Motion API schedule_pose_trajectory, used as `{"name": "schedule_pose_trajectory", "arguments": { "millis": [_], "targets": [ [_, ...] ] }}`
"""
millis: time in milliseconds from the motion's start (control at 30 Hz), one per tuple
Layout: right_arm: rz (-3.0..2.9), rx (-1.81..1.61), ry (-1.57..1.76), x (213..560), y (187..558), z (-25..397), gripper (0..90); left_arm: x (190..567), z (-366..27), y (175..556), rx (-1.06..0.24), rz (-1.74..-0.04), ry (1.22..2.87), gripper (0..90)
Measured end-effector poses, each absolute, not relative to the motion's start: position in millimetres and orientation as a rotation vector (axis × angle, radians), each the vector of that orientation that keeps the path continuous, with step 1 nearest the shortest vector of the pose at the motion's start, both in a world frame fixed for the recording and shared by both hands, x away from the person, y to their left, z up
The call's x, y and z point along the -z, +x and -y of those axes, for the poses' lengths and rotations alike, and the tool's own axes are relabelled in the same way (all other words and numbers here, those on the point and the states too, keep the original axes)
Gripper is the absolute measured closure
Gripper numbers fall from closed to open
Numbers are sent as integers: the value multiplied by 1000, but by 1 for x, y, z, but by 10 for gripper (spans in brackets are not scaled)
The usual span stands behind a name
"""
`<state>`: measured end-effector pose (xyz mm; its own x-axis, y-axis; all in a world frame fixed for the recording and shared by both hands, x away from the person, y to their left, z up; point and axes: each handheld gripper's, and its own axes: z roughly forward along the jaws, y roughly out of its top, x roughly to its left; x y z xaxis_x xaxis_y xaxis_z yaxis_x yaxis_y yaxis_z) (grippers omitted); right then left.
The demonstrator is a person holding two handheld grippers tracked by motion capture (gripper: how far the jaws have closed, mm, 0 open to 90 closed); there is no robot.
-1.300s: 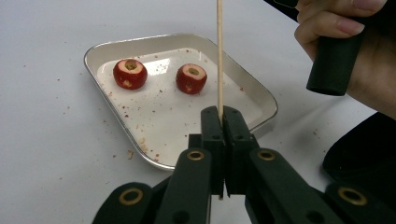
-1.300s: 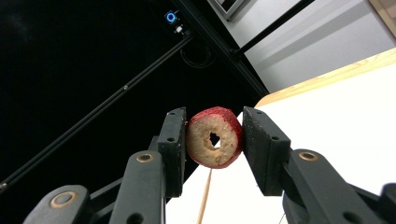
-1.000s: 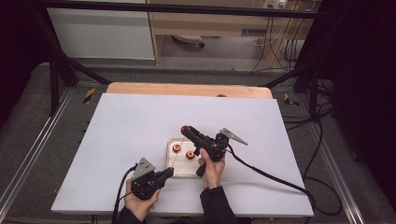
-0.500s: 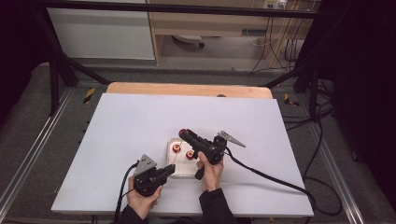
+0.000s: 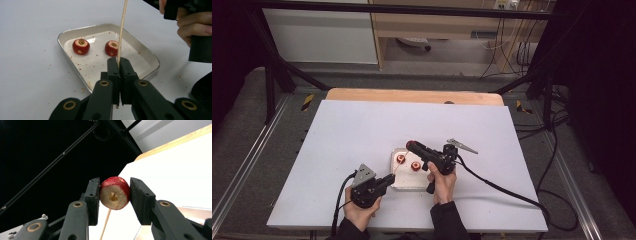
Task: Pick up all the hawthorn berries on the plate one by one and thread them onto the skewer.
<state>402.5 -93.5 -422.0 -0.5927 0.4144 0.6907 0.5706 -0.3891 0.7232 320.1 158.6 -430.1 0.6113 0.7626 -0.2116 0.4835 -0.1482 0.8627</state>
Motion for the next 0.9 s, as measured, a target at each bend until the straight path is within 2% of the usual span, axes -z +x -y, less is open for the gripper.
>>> {"name": "schedule_pose_trajectory", "arguments": {
  "millis": [533,900],
  "targets": [
    [1660,2185,-1298,425,406,93,622,427,-152,317,-345,-977,1792,885],
    [1756,2060,-1234,439,389,73,620,418,-145,336,-363,-993,1763,885]
  ]
}}
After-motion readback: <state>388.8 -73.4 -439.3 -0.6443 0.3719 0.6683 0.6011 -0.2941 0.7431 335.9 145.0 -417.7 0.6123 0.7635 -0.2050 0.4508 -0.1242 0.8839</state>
